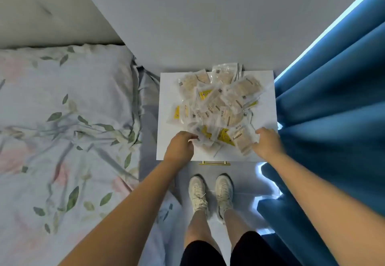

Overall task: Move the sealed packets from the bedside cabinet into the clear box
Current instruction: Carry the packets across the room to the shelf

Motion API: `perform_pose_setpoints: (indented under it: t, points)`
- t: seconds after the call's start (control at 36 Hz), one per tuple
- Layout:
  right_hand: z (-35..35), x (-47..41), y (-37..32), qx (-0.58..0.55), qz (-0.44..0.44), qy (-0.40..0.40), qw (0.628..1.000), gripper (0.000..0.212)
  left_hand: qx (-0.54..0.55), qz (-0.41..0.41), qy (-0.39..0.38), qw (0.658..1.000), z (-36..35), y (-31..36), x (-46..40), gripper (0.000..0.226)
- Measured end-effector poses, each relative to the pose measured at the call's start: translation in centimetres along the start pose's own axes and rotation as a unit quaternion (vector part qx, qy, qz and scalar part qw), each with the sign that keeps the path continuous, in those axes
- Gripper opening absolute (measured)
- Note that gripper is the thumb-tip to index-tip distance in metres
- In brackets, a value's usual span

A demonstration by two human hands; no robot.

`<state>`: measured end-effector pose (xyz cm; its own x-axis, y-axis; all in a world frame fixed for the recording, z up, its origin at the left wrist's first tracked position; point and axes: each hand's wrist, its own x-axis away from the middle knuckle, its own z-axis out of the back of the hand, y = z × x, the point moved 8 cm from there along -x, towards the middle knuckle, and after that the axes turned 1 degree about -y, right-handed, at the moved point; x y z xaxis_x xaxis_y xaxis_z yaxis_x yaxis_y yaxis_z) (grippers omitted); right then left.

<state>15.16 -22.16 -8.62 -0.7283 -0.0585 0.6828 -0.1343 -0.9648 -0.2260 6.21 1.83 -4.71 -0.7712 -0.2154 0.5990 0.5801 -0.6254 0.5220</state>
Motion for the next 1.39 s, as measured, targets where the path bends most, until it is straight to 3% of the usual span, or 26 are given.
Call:
perform_pose_setpoints:
  t: [0.17, 0.28, 0.36, 0.47, 0.61, 0.64, 0.69, 0.75, 0.83, 0.89, 0.94, 1.0, 1.11, 1.19, 1.31, 1.39]
  points:
    - [-3.7, -3.3, 0.3, -0.059, -0.071, -0.001, 0.996, 0.074, 0.018, -0.034, 0.009, 0.999, -3.2, -1.4, -2.7, 0.035]
    - [-4.6, -4.5, 0.4, 0.006, -0.065, 0.034, 0.997, 0.088, 0.129, -0.041, 0.064, 0.989, -4.2, -1.7, -3.2, 0.038]
    - [-5.1, -5.1, 1.0, -0.043, -0.048, 0.051, 0.997, 0.069, 0.211, -0.007, 0.081, 0.974, -4.9, -1.9, -3.1, 0.042]
    - [-4.1, -4.6, 2.0, -0.317, -0.049, 0.085, 0.943, 0.036, 0.289, 0.06, 0.038, 0.955, -6.3, -1.2, -3.2, 0.043]
    - [-3.7, -1.4, -1.7, -0.464, 0.03, -0.022, 0.885, 0.015, 0.357, 0.106, -0.031, 0.927, -8.0, 1.4, -3.2, 0.07]
    - [-3.8, -0.6, -2.8, -0.468, 0.06, -0.055, 0.88, 0.014, 0.383, 0.103, -0.053, 0.916, -8.2, 2.2, -3.2, 0.064]
    - [-4.3, 0.6, -4.6, -0.446, 0.109, -0.113, 0.881, 0.018, 0.422, 0.072, -0.075, 0.9, -8.3, 3.3, -3.3, 0.028]
    - [-4.0, 0.6, -5.3, -0.375, 0.145, -0.101, 0.91, 0.017, 0.423, 0.052, -0.043, 0.904, -7.5, 2.9, -3.4, 0.013]
    - [-2.2, -1.4, -4.5, -0.321, 0.13, 0.01, 0.938, 0.018, 0.468, 0.086, -0.007, 0.88, -6.5, 1.1, -3.4, 0.02]
    - [-0.8, -3.6, -3.6, -0.294, 0.104, 0.097, 0.945, 0.022, 0.488, 0.1, 0.003, 0.867, -6.1, 0.1, -3.4, 0.038]
    - [-0.4, -6.1, -3.1, -0.244, 0.083, 0.134, 0.957, 0.035, 0.486, 0.089, 0.01, 0.869, -5.7, -0.8, -3.3, 0.057]
    - [-1.1, -8.2, -3.0, -0.185, 0.067, 0.106, 0.975, 0.055, 0.482, 0.085, 0.014, 0.872, -5.5, -1.6, -3.2, 0.055]
    - [-1.5, -9.4, -3.3, -0.074, 0.057, 0.1, 0.991, 0.081, 0.423, 0.115, 0.008, 0.899, -6.0, -2.6, -3.1, 0.022]
    - [-0.8, -9.2, -2.9, -0.052, 0.036, 0.13, 0.989, 0.077, 0.403, 0.136, 0.011, 0.905, -6.3, -2.8, -3.0, 0.022]
    - [-1.3, -8.3, -3.0, -0.176, 0.05, 0.092, 0.979, 0.047, 0.419, 0.133, 0.015, 0.898, -6.1, -1.8, -3.2, 0.021]
    - [-2.5, -7.8, -2.9, -0.177, 0.039, 0.087, 0.98, 0.056, 0.424, 0.108, 0.014, 0.899, -5.8, -0.8, -3.6, 0.023]
